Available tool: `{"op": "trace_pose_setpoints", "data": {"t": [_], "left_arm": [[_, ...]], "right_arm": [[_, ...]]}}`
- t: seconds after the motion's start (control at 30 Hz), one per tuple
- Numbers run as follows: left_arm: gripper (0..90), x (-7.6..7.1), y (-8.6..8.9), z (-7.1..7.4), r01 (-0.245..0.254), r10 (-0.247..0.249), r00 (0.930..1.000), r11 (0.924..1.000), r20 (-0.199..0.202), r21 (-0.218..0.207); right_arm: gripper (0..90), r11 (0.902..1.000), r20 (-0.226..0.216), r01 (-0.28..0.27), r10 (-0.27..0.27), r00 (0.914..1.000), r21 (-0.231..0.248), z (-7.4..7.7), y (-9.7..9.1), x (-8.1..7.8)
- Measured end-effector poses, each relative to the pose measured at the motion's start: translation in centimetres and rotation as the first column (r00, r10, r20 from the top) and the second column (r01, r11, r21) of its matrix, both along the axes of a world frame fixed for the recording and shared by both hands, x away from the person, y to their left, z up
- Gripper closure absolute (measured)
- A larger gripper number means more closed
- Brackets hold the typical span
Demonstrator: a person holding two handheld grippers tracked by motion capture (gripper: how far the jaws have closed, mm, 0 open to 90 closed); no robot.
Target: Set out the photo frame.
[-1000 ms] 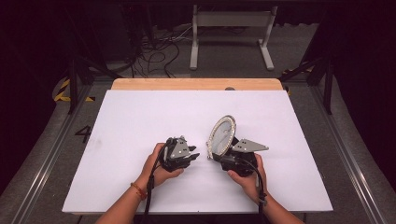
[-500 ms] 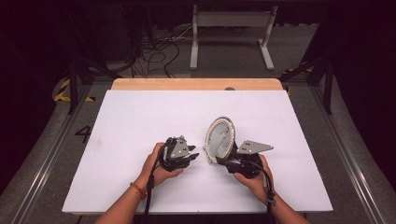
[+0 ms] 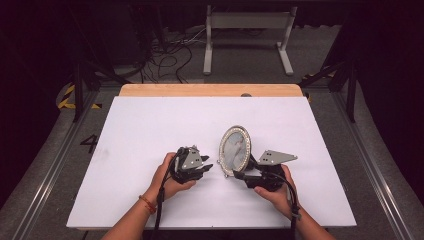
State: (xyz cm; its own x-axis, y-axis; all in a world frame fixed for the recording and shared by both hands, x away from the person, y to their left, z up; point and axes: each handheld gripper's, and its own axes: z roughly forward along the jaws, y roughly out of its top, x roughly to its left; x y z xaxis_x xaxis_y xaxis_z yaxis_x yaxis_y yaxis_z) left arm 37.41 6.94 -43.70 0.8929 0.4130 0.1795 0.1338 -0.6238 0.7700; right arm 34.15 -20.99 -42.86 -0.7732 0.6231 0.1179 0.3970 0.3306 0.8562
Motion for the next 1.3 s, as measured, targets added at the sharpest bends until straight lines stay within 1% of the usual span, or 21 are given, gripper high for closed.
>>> {"op": "trace_pose_setpoints", "data": {"t": [0.07,0.17,0.2,0.23,0.27,0.33,0.37,0.43,0.5,0.67,0.7,0.77,0.83,0.93,1.0,1.07,1.1,1.17,1.2,1.23,1.3], "left_arm": [[67.1,0.0,-0.1,0.0,0.0,0.0,1.0,1.0,-0.004,0.001],[67.0,0.0,-0.1,0.0,0.002,-0.002,1.0,1.0,0.0,0.0],[66.7,0.0,-0.2,0.0,0.003,-0.003,1.0,1.0,0.002,0.0],[66.7,0.0,-0.2,0.0,0.003,-0.003,1.0,1.0,0.001,0.0],[66.6,0.0,-0.2,0.0,0.005,-0.005,1.0,1.0,0.002,0.001],[66.0,0.0,-0.1,0.0,0.003,-0.003,1.0,1.0,0.002,-0.001],[65.9,0.0,-0.1,0.0,-0.001,0.001,1.0,1.0,-0.002,0.001],[65.9,0.1,-0.1,0.0,-0.002,0.002,1.0,1.0,-0.003,-0.002],[65.7,0.1,0.0,0.0,-0.003,0.003,1.0,1.0,0.001,-0.003],[64.1,0.1,0.0,0.0,-0.007,0.007,1.0,0.9999,0.002,-0.007],[63.7,0.1,0.0,0.0,-0.007,0.007,1.0,0.9999,0.001,-0.009],[63.3,0.1,0.1,0.1,-0.011,0.011,0.9999,0.9999,0.001,-0.011],[62.5,0.2,0.1,0.1,-0.015,0.015,0.9999,0.9998,0.002,-0.014],[60.8,0.2,0.2,0.1,-0.022,0.021,0.9998,0.9996,-0.001,-0.021],[58.4,0.4,0.2,0.2,-0.024,0.024,0.9996,0.999,-0.014,-0.037],[56.0,0.8,0.2,0.3,-0.038,0.037,0.9991,0.9974,-0.021,-0.061],[53.7,1.0,0.2,0.3,-0.046,0.044,0.9985,0.9956,-0.034,-0.081],[49.6,1.6,0.2,0.4,-0.045,0.038,0.9978,0.9921,-0.054,-0.117],[48.4,1.9,0.2,0.4,-0.042,0.034,0.9975,0.9904,-0.062,-0.131],[47.5,2.1,0.1,0.3,-0.04,0.031,0.9974,0.989,-0.064,-0.142],[44.0,2.6,0.1,0.4,-0.031,0.018,0.9962,0.986,-0.085,-0.164]], "right_arm": [[49.9,0.9999,0.01,0.002,-0.002,1.0,0.011,0.3,0.0,-0.1],[50.0,0.9996,0.012,0.014,-0.014,0.9998,0.025,0.6,0.2,-0.1],[55.0,0.9987,0.032,0.04,-0.041,0.9987,0.032,0.7,0.5,-0.2],[55.0,0.9987,0.032,0.04,-0.041,0.9987,0.032,0.7,0.5,-0.2],[57.4,0.9982,0.03,0.041,-0.043,0.9986,0.042,0.7,0.6,-0.2],[66.4,0.9973,0.043,0.067,-0.068,0.9968,0.032,0.7,0.7,-0.1],[66.7,0.9969,0.037,0.07,-0.071,0.9968,0.036,0.6,0.6,0.1],[66.9,0.9968,0.023,0.06,-0.061,0.9979,0.053,0.5,0.5,0.3],[67.8,0.9974,0.024,0.054,-0.055,0.9982,0.048,0.5,0.5,0.3],[76.9,0.9972,0.008,0.027,-0.027,0.9996,0.07,0.4,0.1,0.7],[77.1,0.9966,0.003,0.009,-0.009,1.0,0.081,0.4,0.1,0.8],[77.2,0.9973,0.011,-0.006,0.006,0.9999,0.074,0.5,0.2,0.7],[77.6,0.9968,0.006,-0.017,0.016,0.9998,0.078,0.5,0.3,0.8],[77.7,0.995,-0.003,-0.053,0.053,0.9986,0.085,0.6,0.2,0.9],[77.4,0.9952,-0.007,-0.052,0.053,0.9986,0.082,0.7,0.2,0.9],[75.3,0.9943,-0.017,-0.057,0.058,0.9981,0.091,0.6,0.1,0.9],[71.6,0.9946,-0.02,-0.063,0.064,0.9977,0.082,0.6,0.1,0.9],[58.5,0.9963,-0.014,-0.052,0.054,0.9985,0.067,0.6,0.0,0.9],[57.4,0.997,-0.019,-0.045,0.046,0.9988,0.063,0.6,-0.1,1.0],[56.9,0.9968,-0.022,-0.054,0.056,0.9982,0.059,0.5,-0.2,1.0],[59.0,0.9977,-0.012,-0.058,0.058,0.9982,0.036,0.4,-0.3,1.0]]}}
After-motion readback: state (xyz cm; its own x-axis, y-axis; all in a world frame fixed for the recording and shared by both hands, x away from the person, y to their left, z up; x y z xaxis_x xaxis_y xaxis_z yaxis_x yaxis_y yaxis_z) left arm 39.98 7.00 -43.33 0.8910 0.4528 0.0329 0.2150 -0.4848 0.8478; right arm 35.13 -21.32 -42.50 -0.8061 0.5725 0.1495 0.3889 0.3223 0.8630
